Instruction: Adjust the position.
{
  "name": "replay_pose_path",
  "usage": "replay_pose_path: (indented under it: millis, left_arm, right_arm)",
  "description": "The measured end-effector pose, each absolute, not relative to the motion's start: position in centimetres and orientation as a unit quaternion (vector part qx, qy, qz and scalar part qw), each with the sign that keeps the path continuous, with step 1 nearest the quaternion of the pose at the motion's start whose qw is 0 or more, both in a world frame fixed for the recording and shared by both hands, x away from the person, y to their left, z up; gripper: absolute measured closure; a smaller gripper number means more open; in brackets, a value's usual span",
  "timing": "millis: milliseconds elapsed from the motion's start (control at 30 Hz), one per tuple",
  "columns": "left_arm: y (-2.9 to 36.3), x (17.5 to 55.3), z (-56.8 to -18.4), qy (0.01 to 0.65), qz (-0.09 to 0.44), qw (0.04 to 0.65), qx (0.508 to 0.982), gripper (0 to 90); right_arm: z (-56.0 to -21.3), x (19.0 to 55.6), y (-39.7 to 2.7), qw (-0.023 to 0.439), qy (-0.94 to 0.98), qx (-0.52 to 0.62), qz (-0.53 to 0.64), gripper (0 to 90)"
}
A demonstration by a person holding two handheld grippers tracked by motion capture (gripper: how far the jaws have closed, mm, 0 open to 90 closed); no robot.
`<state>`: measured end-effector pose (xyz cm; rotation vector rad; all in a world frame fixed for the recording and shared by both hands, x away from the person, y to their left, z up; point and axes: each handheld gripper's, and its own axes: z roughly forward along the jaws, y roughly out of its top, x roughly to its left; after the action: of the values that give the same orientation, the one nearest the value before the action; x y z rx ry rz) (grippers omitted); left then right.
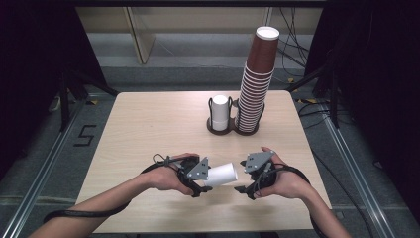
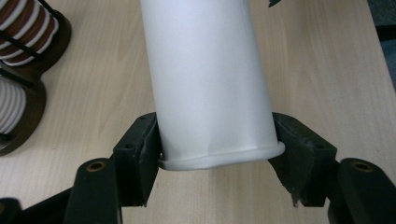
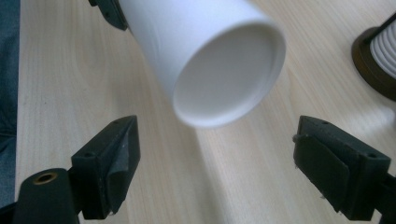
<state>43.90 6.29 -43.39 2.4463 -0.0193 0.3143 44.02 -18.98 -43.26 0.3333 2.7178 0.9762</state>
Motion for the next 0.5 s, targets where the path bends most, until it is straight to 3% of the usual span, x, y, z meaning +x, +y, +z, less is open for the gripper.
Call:
replay_pose_path:
  millis: [500]
  left_arm:
    - [4.9, 43.3, -43.4, -0.039, 0.117, 0.298, 0.947, 35.7]
  right_arm:
    - [-42.9, 44.2, -15.8, 0.103, 0.952, 0.035, 0.285, 16.3]
